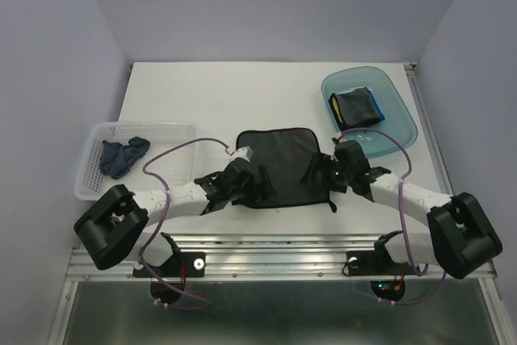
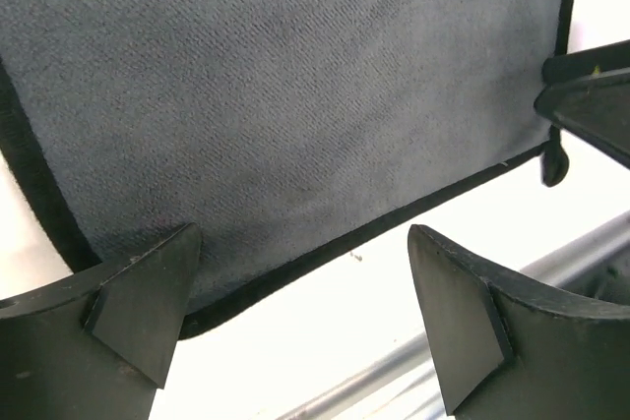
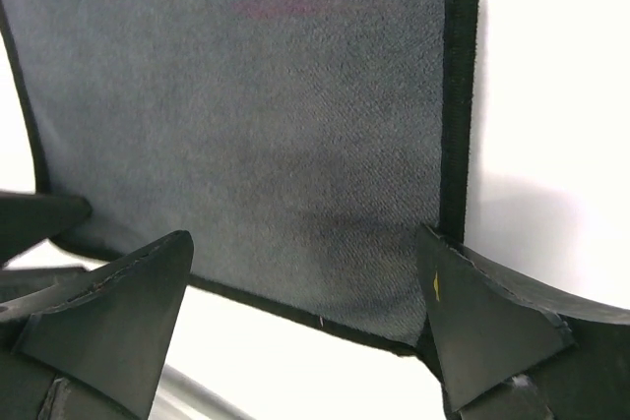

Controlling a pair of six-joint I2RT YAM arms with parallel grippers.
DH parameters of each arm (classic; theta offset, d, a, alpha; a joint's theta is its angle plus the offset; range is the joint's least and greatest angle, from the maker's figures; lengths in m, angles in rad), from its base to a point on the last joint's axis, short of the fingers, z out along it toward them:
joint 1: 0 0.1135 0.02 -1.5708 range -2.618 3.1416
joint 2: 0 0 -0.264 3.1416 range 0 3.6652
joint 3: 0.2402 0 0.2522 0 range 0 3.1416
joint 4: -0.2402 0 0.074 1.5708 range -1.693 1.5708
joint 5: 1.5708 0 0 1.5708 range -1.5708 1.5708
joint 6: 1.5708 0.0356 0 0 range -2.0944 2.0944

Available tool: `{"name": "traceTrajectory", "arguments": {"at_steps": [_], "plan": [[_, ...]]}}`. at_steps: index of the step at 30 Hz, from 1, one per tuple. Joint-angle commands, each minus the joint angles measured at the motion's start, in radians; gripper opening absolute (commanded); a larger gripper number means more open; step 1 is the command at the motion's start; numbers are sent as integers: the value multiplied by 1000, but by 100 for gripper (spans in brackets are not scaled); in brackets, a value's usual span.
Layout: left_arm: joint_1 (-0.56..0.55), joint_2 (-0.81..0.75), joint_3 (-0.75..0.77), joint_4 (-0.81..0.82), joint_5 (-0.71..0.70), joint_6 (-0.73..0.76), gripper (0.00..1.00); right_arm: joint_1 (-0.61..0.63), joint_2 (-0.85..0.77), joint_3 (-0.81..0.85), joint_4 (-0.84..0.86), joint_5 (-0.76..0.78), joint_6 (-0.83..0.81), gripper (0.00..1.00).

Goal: Fold and stack the towels
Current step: Flatten out the crumpled towel

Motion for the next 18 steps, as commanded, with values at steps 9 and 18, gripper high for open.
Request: {"name": "traceTrajectory", "arguments": {"at_steps": [9,18], "plan": [[-23,-193,152,-152,-220,165,99,-2,-267,99,-231,67,-45,100],[174,51,432,-151,-218,576,99,0,-166,262,-194,-17,-121,100]]}}
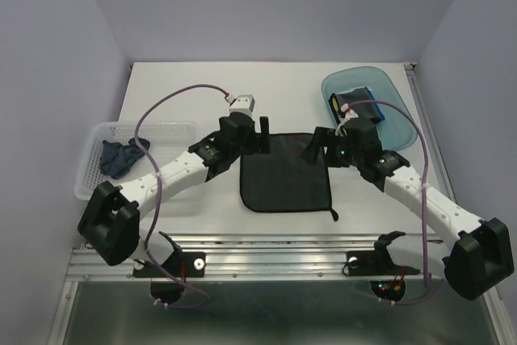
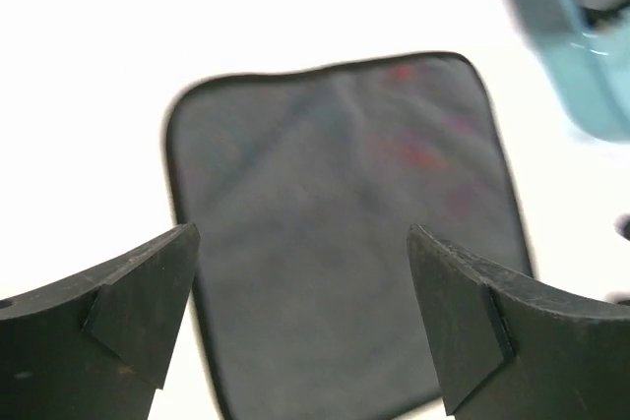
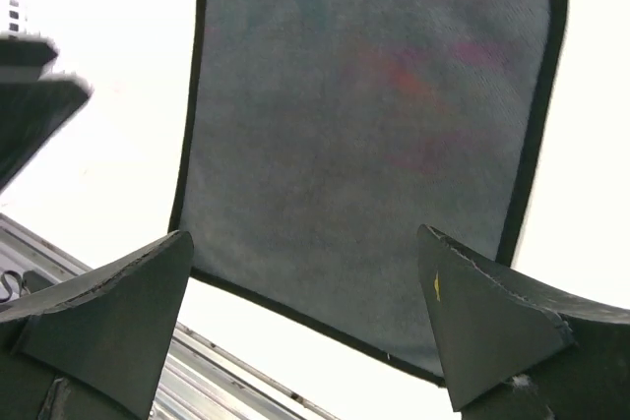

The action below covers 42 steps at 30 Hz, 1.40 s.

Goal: Fold and stack the towels
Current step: Flatten out the crumpled towel, then fold the towel

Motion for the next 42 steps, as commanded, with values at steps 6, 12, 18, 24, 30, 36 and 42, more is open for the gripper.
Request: {"name": "traceTrajectory", "arguments": {"at_steps": [6,12,18,24,30,36,42], "plan": [[176,265,218,-24,138,361,99,-2,115,73,-16,-27,-87,100],[196,458,370,-132,25,363,88,-2,152,84,-16,-41,-111,100],[230,569,439,-162,76,355,79,-2,173,85,-27,-44,-125,100],[243,619,462,-156,122,346,67,-3,179,85,-22,-36,-134,100],[257,632,442,-159,162,340,52,-3,196,91,-39,-13,-147,100],[257,652,427,-145,162,339,42,-2,207,96,-32,-15,-142,100],[257,668,450,-149,172,337,23,-3,212,96,-30,4,-142,100]]}}
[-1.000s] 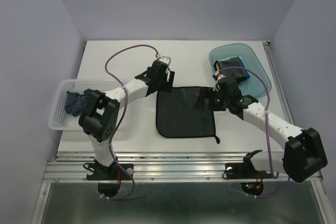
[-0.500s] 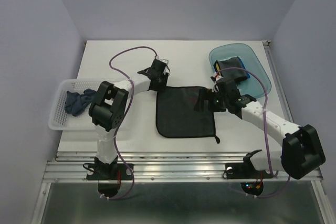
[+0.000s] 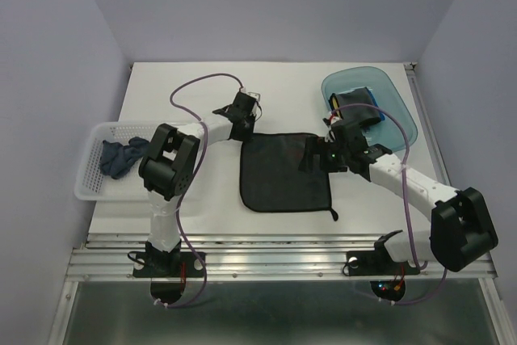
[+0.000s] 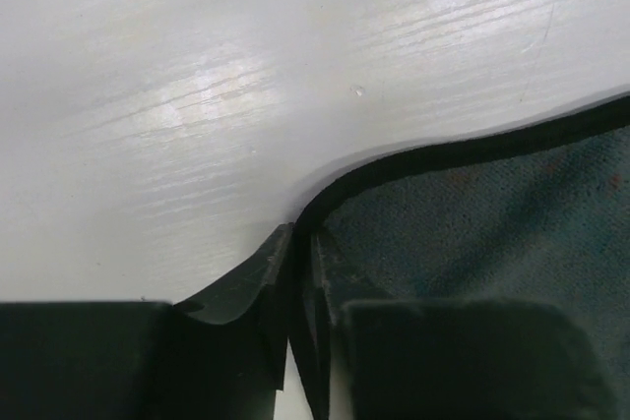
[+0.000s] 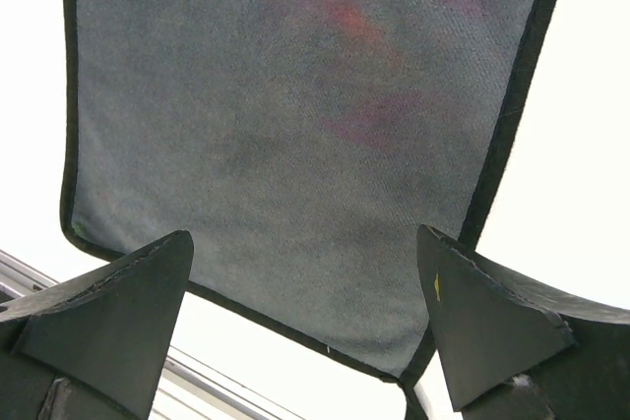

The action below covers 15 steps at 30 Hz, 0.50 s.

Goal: Fold and stack the towels
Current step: Fold the towel

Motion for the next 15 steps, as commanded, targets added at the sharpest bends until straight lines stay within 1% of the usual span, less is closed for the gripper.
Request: {"name": "traceTrajectory", "arguments": {"at_steps": [1,2,3,7,9,10,13,15], "plan": [[2,7,28,-3,19,5,19,-3,4,65,7,26,-16,100],[2,5,25,-1,23,4,7,-2,7,73,8,29,-15,100],[2,5,20,0,23,1,0,-3,10,80,11,34,-15,100],[2,-22,-22,26,9,-12,0,-3,42,135,22,126,-5,100],[2,-49,-55,42,-1,-13,0,-3,83,171,7,161,-4,100],[2,-55,-59,43,-16,-18,0,-3,106,245,-40,224,-8,100],[2,-73,-84,57,-21,-13,0,-3,203,384,-94,316,-50,100],[2,-84,-93,63,-26,-18,0,-5,278,439,-102,324,-109,100]]}}
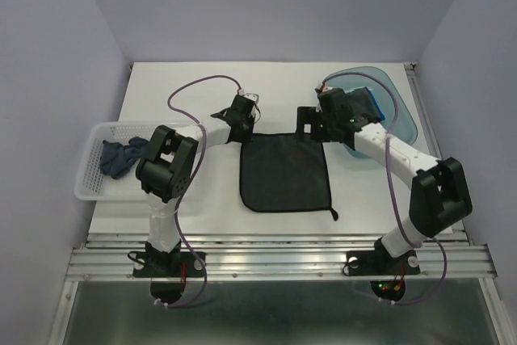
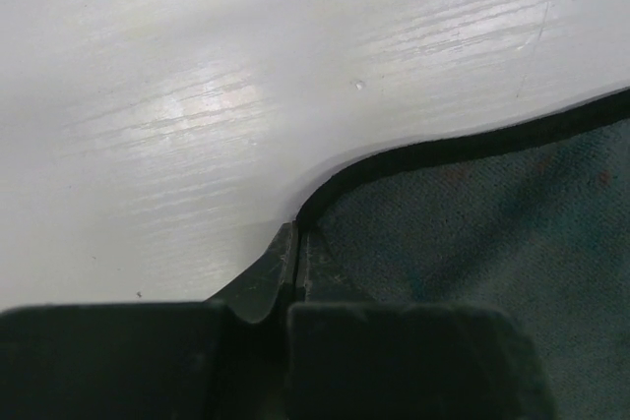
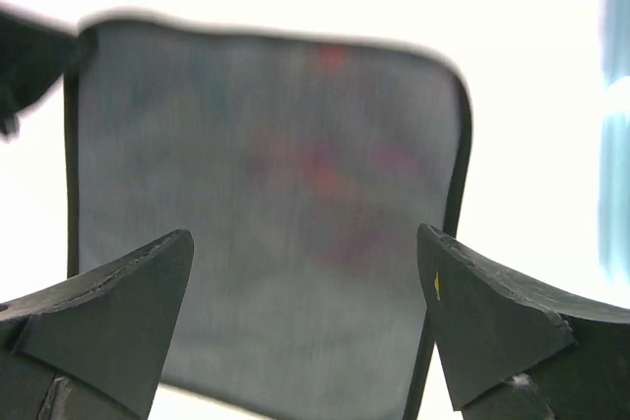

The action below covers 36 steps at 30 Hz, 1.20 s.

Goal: Fold and stack the towels
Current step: Fold the towel

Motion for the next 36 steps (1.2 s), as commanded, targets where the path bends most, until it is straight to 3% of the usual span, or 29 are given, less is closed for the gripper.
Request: {"name": "traceTrajectory", "arguments": {"at_steps": [1,8,15,18,19,26,36], "plan": [[2,-58,-33,-3,-34,-3,0,-5,107,213,-39,112,-113,100],[2,-46,-33,-5,-64,-9,0,-13,360,449,-151,188,-372,100],[2,-40,-29,-11,-81,-15,0,-33,488,536,-208,201,-426,97],[2,-35,-26,-14,-83,-15,0,-33,520,545,-214,209,-426,91],[2,-35,-26,-15,-84,-16,0,-34,528,548,-216,212,-426,83],[2,-34,-21,-17,-85,-15,0,-40,571,567,-205,199,-426,52],[2,-28,-13,-18,-89,-15,0,-49,617,556,-196,160,-428,43]]}}
